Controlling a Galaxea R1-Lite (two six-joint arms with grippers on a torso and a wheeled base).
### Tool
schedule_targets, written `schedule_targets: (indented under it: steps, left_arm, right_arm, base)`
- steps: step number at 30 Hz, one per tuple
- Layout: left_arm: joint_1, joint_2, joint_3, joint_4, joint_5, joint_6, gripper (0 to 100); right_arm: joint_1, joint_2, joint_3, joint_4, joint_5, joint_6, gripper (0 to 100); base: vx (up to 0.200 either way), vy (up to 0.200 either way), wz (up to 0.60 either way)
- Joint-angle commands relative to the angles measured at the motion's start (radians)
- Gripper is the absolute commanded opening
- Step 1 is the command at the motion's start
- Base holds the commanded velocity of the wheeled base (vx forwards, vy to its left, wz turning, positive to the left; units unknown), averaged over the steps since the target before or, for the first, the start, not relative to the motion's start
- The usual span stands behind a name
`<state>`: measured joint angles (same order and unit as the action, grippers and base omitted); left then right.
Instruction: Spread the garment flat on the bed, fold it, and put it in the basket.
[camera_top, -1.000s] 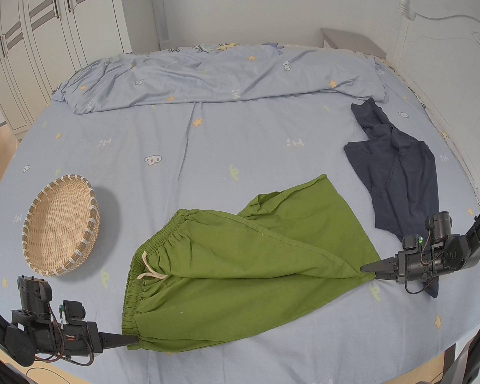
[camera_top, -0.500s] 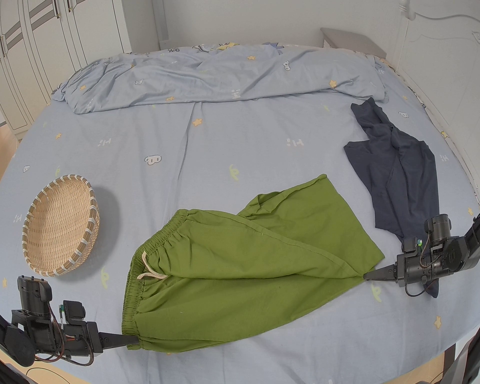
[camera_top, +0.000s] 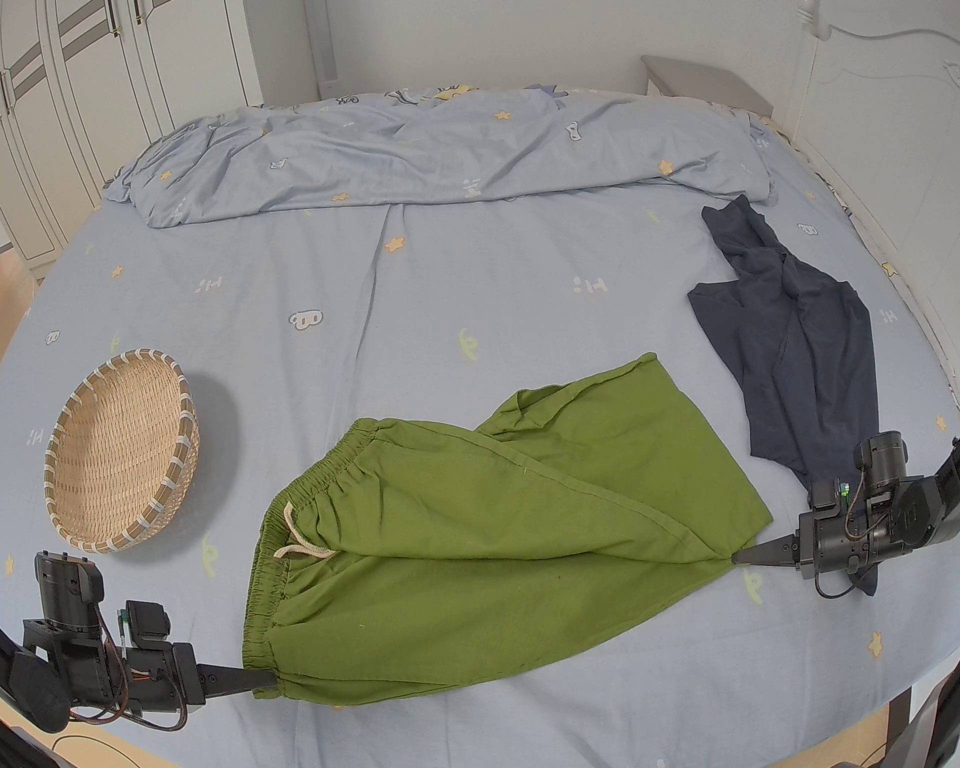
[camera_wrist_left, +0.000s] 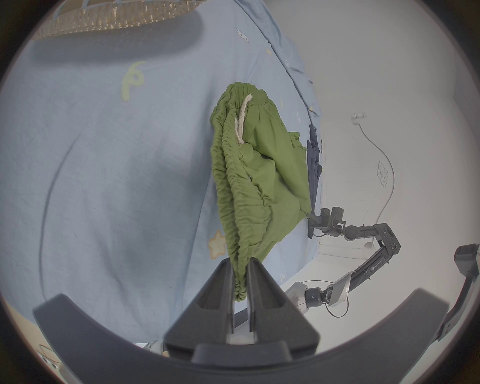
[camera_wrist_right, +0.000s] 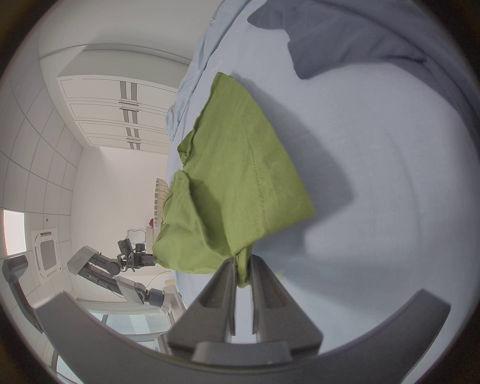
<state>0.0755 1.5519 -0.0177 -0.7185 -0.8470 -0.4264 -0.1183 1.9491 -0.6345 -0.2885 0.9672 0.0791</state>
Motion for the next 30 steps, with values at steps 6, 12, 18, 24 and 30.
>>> schedule_targets:
  steps: [6,12,18,24,30]
  left_arm:
    - [0.012,-0.007,0.005,0.001,-0.001,0.0,0]
    - [0.004,-0.009,0.005,0.031,0.0,0.006,0]
    - [0.013,0.008,0.001,0.116,0.009,0.136,0]
    - [0.044,0.031,-0.013,0.182,0.019,0.21,0]
    - [0.052,0.085,-0.025,0.188,0.083,0.244,0]
  right_arm:
    - [0.002,-0.332,0.102,0.157,-0.021,0.001,0]
    - [-0.004,-0.332,0.162,0.216,-0.12,-0.015,0]
    - [0.006,-0.317,0.246,0.212,-0.171,-0.024,0]
    - [0.006,-0.266,0.263,0.209,-0.196,-0.025,0]
    - [0.009,-0.248,0.283,0.209,-0.229,-0.041,0]
  base:
    - [0.0,0.0,0.0]
    - [0.0,0.0,0.0]
    - [0.0,0.0,0.0]
    - [0.0,0.0,0.0]
    - [0.0,0.0,0.0]
